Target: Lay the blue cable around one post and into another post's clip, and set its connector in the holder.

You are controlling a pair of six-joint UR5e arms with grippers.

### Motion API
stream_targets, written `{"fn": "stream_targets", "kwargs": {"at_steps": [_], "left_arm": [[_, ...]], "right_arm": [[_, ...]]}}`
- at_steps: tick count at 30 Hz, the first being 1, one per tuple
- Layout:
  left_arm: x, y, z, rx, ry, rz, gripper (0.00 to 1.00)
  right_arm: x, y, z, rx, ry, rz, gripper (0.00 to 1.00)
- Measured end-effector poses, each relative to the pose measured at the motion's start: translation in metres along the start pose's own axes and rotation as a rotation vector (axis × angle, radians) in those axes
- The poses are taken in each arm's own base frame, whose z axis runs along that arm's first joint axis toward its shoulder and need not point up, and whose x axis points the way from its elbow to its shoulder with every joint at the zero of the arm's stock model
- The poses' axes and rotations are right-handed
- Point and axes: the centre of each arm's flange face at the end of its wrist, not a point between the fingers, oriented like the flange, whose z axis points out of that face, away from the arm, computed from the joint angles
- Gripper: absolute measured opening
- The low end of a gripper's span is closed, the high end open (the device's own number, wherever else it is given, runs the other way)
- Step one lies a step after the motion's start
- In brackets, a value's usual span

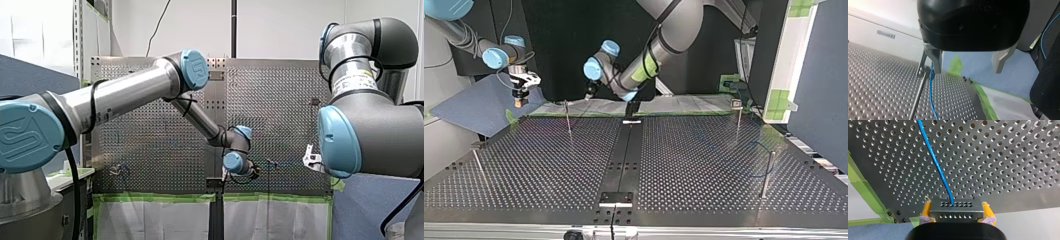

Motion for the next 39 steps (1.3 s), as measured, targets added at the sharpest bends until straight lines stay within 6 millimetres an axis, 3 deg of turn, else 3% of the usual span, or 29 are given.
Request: {"fn": "stream_targets", "kwargs": {"at_steps": [7, 17, 39], "left_arm": [[-0.02, -0.008, -0.017, 0.014, -0.045, 0.0, 1.0], [-0.015, -0.011, -0.03, -0.015, -0.031, 0.016, 1.0], [-0.013, -0.021, -0.034, -0.006, -0.03, 0.011, 1.0]], "right_arm": [[-0.001, -0.001, 0.0, 0.005, -0.002, 0.001, 0.0], [-0.001, -0.001, 0.0, 0.01, -0.006, 0.006, 0.0], [-0.002, -0.002, -0.001, 0.01, -0.01, 0.007, 0.0]]}}
